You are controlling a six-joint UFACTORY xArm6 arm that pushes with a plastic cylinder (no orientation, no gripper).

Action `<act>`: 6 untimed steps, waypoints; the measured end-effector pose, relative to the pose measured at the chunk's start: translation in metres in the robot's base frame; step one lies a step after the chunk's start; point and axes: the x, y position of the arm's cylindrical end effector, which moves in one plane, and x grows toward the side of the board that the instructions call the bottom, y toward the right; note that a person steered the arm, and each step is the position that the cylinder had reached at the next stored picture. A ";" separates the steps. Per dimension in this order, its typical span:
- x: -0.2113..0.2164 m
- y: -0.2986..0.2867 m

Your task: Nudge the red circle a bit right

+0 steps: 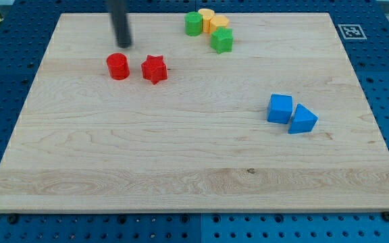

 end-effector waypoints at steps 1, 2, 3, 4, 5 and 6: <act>0.009 -0.075; 0.031 -0.074; 0.047 -0.044; 0.056 0.004; 0.071 0.047; 0.081 0.089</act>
